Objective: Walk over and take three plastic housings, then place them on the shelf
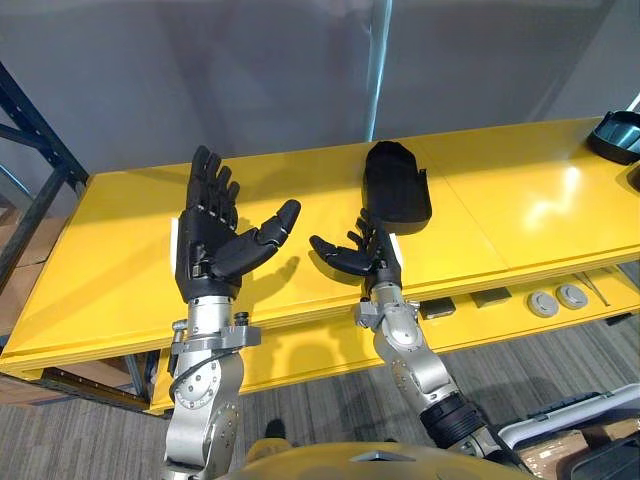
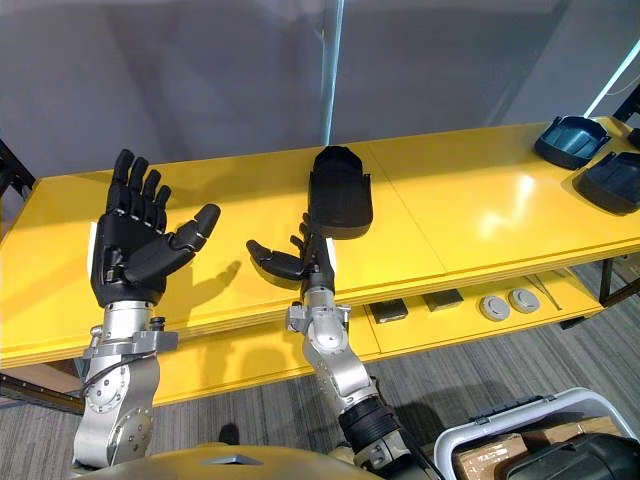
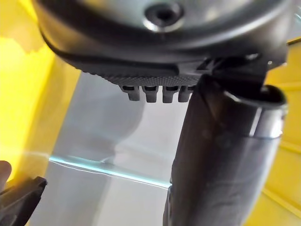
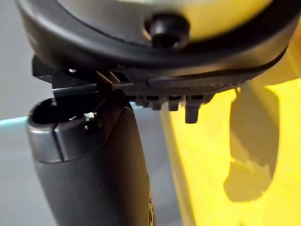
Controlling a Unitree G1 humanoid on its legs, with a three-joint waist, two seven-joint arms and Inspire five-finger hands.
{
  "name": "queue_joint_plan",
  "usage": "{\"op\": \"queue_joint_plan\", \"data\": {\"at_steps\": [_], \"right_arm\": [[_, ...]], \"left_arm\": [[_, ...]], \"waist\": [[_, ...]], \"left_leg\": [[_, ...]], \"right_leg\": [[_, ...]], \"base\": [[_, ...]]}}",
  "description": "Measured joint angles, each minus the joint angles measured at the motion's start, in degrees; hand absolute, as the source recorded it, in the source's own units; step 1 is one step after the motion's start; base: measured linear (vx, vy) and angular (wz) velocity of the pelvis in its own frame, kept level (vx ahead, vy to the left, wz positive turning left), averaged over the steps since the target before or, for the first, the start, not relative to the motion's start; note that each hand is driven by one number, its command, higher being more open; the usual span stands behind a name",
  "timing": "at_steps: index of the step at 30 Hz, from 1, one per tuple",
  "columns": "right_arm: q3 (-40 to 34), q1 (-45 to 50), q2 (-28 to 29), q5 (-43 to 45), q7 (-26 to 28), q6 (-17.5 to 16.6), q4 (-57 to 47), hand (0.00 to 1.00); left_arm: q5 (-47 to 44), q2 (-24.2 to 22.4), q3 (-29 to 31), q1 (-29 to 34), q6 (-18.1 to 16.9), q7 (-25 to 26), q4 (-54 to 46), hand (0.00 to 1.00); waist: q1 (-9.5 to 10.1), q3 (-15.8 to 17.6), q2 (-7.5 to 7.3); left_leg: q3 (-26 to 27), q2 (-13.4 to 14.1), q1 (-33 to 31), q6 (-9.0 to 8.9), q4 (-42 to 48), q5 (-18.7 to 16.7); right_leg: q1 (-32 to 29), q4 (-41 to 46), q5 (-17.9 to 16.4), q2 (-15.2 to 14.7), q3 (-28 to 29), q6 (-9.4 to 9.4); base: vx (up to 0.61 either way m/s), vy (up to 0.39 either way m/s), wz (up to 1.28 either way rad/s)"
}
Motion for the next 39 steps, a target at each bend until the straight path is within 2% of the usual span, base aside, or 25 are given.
{"op": "queue_joint_plan", "data": {"at_steps": [39], "right_arm": [[-4.34, 1.65, 2.15, -1.15, -1.17, -0.05, -0.82, 1.00]], "left_arm": [[0.03, 0.64, -3.32, -0.69, 3.54, -2.31, 0.51, 1.00]], "waist": [[-0.67, -0.31, 0.65]], "left_leg": [[1.48, 0.04, 0.02, 0.04, 0.02, -0.05]], "right_leg": [[-1.29, 0.99, -0.01, -0.09, 1.42, -0.01]], "base": [[0.00, 0.000, -0.01]]}}
